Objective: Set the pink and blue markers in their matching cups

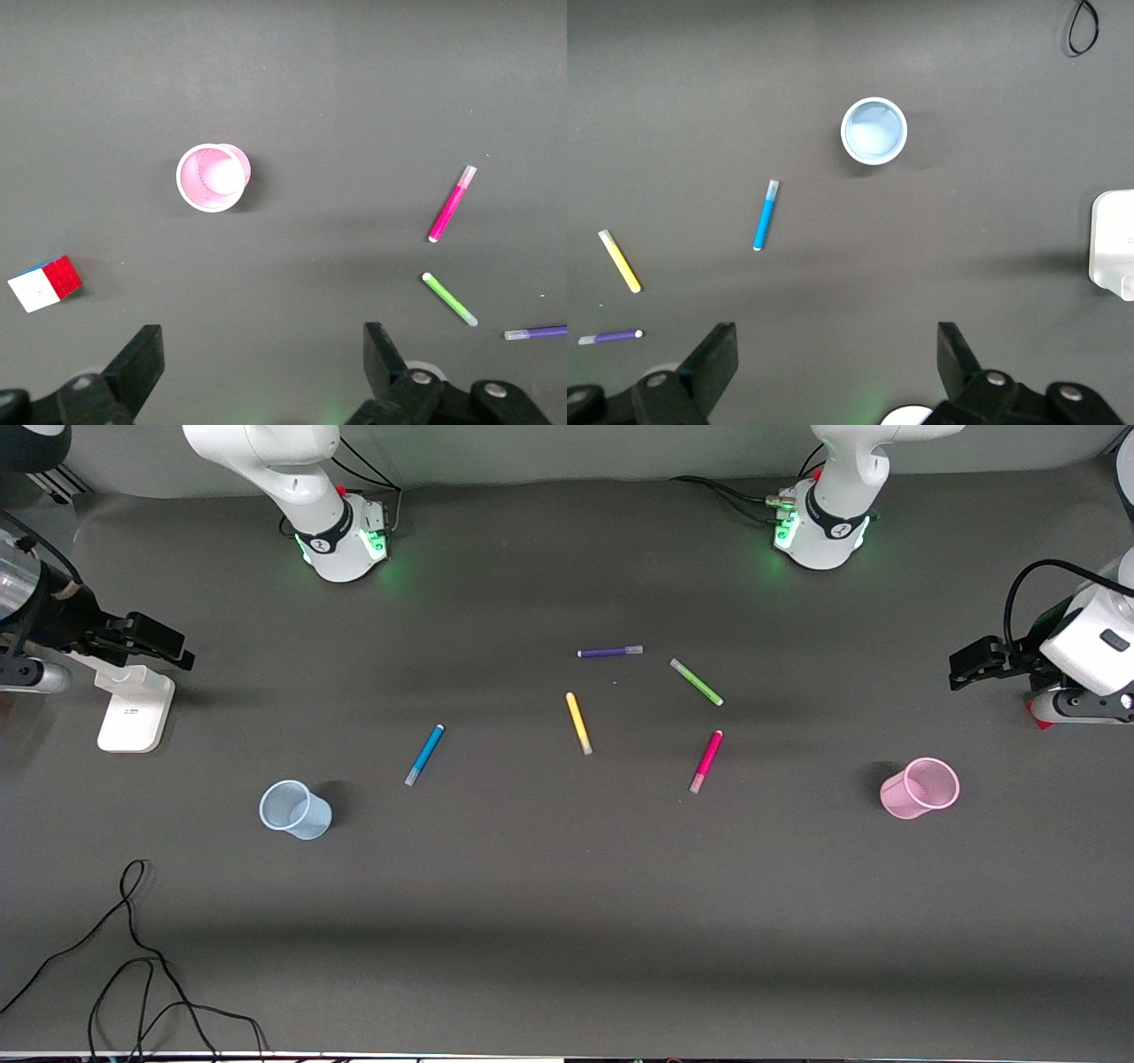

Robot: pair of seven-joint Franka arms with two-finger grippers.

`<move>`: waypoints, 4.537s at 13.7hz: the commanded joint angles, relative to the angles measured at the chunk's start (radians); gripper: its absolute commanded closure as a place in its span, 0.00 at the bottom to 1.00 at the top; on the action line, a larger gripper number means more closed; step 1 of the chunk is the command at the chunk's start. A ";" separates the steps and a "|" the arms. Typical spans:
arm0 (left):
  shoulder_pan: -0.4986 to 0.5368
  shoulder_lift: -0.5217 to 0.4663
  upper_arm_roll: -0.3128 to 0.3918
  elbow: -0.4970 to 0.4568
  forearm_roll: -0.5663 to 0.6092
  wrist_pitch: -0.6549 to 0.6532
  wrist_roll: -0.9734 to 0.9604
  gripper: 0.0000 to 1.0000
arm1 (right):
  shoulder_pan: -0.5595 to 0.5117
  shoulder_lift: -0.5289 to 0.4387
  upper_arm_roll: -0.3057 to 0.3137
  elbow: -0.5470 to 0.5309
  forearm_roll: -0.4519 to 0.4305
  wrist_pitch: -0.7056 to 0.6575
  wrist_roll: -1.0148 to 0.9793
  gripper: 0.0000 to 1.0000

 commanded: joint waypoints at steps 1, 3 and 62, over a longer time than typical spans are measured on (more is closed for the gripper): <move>-0.007 -0.020 0.007 -0.020 -0.011 0.018 -0.022 0.00 | 0.029 0.015 -0.041 0.034 0.022 -0.019 -0.026 0.00; -0.009 -0.020 0.007 -0.020 -0.010 0.017 -0.056 0.00 | 0.029 0.016 -0.041 0.045 0.022 -0.019 -0.027 0.00; -0.236 0.420 -0.218 -0.586 0.029 1.023 -0.008 0.59 | 0.464 0.584 -0.044 -0.426 0.206 0.820 0.836 0.37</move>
